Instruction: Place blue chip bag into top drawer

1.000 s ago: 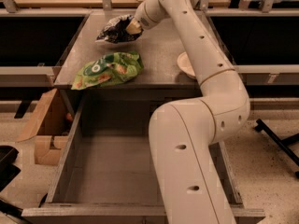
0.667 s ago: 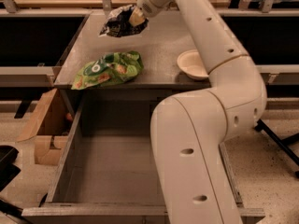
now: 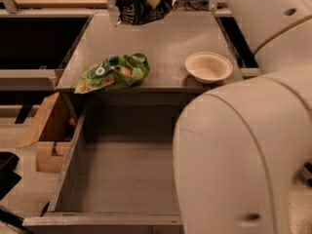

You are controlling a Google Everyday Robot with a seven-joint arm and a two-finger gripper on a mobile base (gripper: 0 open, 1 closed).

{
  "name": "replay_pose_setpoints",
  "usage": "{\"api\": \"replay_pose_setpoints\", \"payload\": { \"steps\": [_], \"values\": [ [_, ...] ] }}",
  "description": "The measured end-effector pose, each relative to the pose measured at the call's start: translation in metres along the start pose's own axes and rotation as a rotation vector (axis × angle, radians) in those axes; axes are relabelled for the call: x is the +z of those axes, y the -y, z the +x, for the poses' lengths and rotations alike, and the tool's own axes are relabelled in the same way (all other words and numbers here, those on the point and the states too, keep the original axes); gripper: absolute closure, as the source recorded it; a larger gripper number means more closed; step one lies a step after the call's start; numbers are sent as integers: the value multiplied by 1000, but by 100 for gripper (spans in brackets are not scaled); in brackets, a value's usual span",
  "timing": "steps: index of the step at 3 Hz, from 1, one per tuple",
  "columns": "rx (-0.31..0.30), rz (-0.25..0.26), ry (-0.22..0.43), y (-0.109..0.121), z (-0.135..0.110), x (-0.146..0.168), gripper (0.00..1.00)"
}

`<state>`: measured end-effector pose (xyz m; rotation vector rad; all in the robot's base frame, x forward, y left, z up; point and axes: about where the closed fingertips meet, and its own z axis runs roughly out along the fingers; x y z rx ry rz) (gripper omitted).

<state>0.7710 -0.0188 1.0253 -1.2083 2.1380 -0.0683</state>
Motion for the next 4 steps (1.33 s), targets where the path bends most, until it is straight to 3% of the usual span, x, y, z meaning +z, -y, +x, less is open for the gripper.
{"api": "replay_pose_setpoints", "payload": {
  "steps": [1, 2, 3, 4],
  "values": [
    [121, 78, -53, -6, 27, -63, 100],
    [278, 111, -50, -29, 70, -134, 100],
    [395, 97, -14, -75, 118, -205, 100],
    [487, 46, 22, -123, 165, -238, 100]
  ]
}}
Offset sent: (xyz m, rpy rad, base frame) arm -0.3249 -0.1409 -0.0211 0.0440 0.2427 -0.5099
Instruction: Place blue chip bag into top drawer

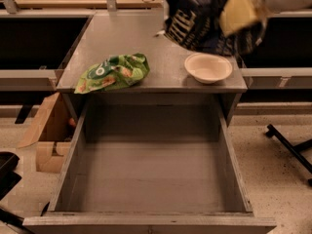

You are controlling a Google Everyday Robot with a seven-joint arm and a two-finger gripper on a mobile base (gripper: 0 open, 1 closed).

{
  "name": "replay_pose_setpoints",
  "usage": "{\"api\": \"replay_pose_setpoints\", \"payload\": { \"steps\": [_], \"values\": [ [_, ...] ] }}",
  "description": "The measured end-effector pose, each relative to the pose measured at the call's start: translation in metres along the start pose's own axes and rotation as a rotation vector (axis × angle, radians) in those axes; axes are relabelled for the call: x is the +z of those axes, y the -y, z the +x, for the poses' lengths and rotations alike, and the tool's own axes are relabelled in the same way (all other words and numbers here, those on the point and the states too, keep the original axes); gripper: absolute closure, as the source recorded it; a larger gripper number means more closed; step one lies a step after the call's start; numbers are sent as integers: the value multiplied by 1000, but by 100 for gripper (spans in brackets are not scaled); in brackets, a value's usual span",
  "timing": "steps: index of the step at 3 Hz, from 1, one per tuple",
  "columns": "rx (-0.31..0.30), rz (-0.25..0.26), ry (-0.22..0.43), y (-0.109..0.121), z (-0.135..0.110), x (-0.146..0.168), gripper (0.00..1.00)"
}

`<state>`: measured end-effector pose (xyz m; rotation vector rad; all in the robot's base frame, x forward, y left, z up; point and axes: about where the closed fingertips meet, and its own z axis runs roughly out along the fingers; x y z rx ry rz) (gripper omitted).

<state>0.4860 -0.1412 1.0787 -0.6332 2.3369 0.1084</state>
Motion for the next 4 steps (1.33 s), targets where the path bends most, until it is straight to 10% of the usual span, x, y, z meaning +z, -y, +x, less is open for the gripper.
{"api": "replay_pose_setpoints", "payload": {
  "steps": [2, 4],
  "values": [
    [141, -222, -121, -11, 140, 99, 100],
    [179, -420, -168, -18, 217, 238, 100]
  ]
}}
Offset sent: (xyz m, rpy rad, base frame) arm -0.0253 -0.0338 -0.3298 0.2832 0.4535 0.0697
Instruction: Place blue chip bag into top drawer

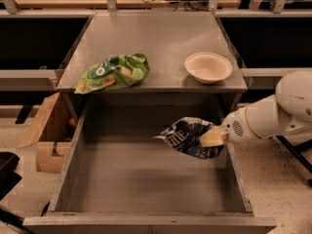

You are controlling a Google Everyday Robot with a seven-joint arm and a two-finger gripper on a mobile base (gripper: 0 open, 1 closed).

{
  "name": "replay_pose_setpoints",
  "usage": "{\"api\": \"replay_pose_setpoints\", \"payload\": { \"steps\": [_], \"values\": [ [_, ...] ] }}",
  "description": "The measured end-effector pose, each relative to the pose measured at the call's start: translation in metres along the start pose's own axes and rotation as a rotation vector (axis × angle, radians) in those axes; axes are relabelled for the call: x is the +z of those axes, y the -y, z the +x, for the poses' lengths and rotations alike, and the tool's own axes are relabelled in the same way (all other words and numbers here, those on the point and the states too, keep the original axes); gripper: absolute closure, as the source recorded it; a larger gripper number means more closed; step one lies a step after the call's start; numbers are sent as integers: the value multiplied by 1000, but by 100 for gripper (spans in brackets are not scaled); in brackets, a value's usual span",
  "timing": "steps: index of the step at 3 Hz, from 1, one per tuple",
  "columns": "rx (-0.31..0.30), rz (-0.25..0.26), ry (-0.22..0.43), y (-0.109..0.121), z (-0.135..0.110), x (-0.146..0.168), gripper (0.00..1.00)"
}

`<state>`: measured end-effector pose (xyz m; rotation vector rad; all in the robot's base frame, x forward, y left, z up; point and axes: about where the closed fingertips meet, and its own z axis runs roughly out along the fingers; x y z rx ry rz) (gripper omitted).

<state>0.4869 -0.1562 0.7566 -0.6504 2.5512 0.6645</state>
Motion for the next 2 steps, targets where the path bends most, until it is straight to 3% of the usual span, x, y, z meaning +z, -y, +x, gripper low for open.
{"api": "replay_pose_setpoints", "payload": {
  "steps": [1, 2],
  "values": [
    [-12, -32, -8, 24, 1, 37, 100],
    [-7, -41, -16, 26, 4, 43, 74]
  ]
}}
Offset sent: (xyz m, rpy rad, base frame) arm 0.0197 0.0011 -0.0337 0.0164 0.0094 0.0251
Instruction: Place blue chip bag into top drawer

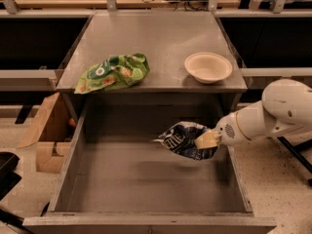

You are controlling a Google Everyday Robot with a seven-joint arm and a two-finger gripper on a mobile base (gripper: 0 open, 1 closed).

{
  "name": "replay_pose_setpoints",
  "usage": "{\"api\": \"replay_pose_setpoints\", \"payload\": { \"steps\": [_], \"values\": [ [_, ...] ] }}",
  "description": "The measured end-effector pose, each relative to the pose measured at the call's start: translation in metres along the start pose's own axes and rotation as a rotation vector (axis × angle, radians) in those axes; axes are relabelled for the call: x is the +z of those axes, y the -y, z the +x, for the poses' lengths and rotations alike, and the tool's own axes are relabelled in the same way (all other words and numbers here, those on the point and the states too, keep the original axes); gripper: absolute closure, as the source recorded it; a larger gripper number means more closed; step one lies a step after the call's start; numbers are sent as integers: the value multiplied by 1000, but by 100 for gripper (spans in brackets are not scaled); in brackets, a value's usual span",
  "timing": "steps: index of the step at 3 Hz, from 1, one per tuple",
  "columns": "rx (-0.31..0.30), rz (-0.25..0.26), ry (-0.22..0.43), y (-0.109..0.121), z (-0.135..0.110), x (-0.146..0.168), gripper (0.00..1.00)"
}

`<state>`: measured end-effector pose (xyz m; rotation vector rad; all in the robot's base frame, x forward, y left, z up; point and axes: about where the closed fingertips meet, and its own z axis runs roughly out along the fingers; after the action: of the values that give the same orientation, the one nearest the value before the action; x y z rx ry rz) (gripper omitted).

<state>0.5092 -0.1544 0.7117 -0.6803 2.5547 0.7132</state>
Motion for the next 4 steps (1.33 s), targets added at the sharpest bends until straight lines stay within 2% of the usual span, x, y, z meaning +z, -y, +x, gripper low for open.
{"api": "replay_pose_setpoints", "payload": {
  "steps": [3, 4],
  "values": [
    [0, 0, 0, 0, 0, 0, 5],
    [0, 0, 0, 0, 0, 0, 0]
  ]
}}
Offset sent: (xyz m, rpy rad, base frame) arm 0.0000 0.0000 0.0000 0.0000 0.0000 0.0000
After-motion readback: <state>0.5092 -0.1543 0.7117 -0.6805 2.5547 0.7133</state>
